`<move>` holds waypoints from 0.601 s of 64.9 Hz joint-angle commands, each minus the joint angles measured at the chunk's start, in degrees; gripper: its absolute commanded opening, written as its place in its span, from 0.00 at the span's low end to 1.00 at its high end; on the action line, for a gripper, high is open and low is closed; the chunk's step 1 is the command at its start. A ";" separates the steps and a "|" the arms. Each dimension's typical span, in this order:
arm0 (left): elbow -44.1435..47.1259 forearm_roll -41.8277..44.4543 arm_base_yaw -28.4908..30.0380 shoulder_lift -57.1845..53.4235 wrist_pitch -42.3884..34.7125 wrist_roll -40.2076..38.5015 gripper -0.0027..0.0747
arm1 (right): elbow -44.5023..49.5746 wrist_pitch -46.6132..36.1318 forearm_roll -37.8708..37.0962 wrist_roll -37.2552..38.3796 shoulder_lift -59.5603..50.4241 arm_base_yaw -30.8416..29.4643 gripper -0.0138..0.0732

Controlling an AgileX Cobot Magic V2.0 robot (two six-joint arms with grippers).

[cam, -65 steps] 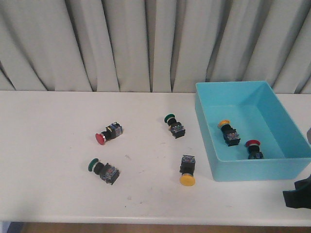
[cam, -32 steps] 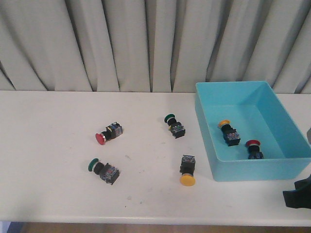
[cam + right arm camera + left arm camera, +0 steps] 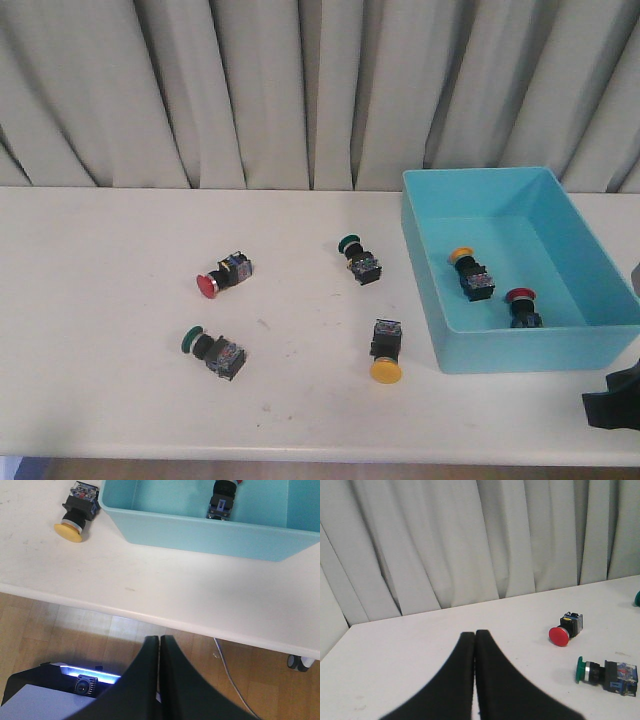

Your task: Pick red and yellow buttons and place in box

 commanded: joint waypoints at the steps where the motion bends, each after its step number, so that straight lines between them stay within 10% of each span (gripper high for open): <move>1: 2.66 -0.31 0.01 -0.84 -4.43 -0.56 0.03 | -1.38 -2.23 0.19 -0.28 -0.52 -0.21 0.15; 39: 2.66 -0.28 0.01 -0.86 -4.43 -2.71 0.03 | -1.38 -2.23 0.19 -0.28 -0.52 -0.21 0.15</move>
